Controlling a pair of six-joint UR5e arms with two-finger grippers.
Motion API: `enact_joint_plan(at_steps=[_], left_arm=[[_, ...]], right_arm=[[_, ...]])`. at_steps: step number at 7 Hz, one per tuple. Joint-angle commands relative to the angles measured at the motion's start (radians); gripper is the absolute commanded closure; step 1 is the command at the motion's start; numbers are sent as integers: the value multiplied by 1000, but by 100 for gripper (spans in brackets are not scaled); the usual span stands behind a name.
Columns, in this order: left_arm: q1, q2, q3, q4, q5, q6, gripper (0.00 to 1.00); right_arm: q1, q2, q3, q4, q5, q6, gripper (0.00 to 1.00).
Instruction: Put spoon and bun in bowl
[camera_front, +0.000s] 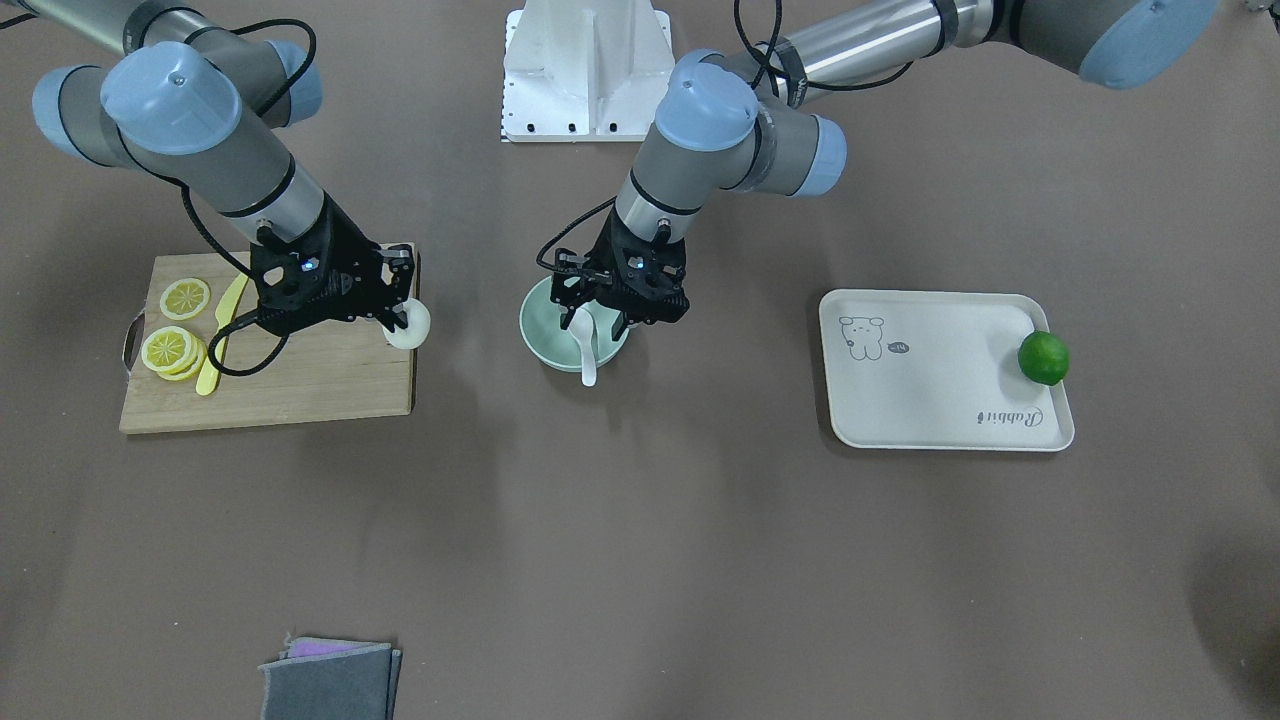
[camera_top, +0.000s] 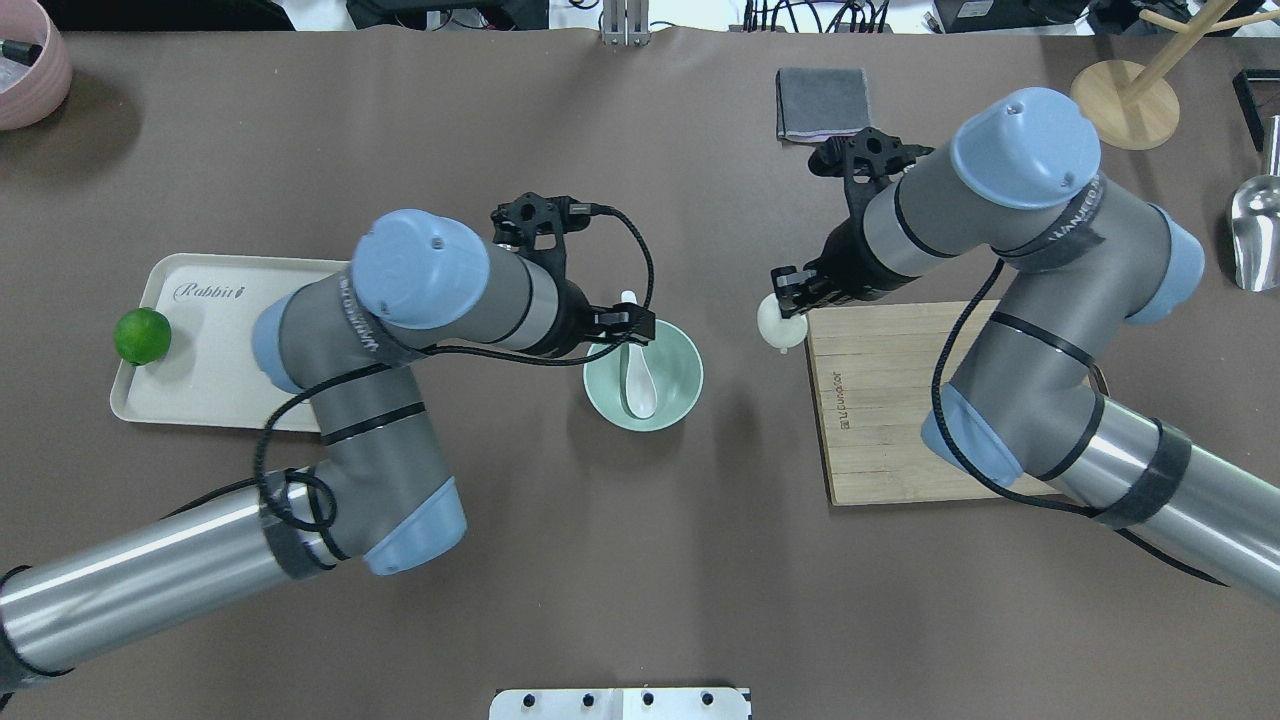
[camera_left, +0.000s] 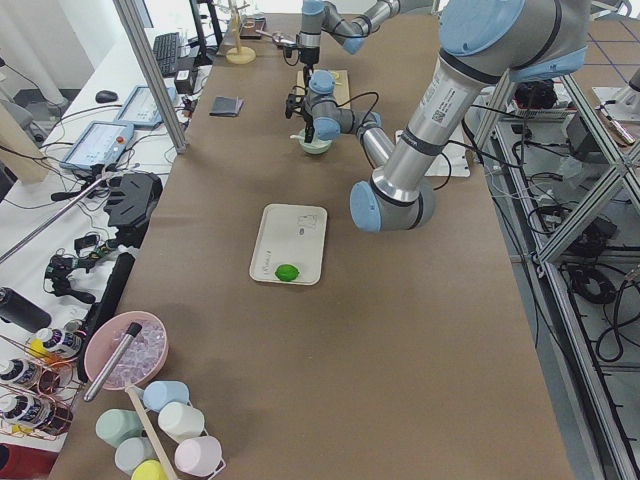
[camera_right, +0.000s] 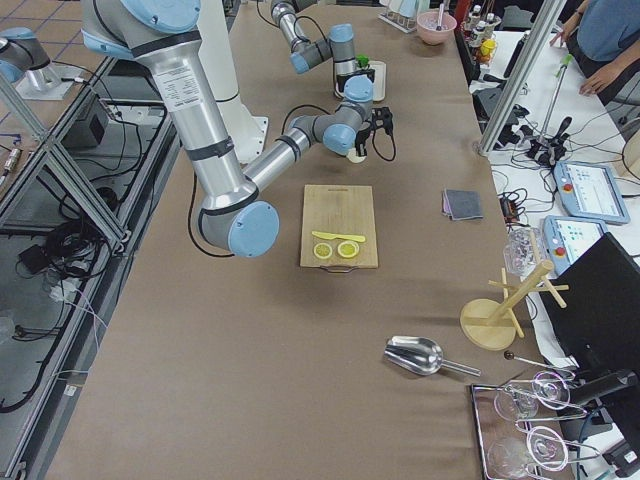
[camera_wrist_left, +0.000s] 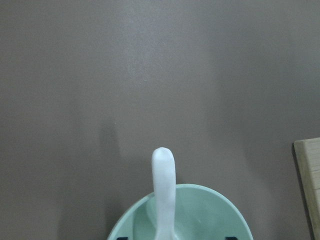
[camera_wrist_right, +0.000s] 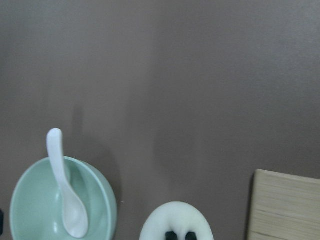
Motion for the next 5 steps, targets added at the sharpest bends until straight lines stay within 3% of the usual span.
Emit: enact_joint_plan(at_steps=[1,3,4,5], left_arm=[[-102,242,-254,5,-109,8,1],[-297,422,-363,-1,-324,117,1],[-307,470,-389,-3,-334,138,1],[-307,477,-387,-1,-322,132,1]], right_arm=[[-65,85,-46,0,-76,93,100],[-147,120,-61,11,-160,185,100],[-181,131,-60,11,-191,222,90],[-208,132,-58,13,-248,265,1]])
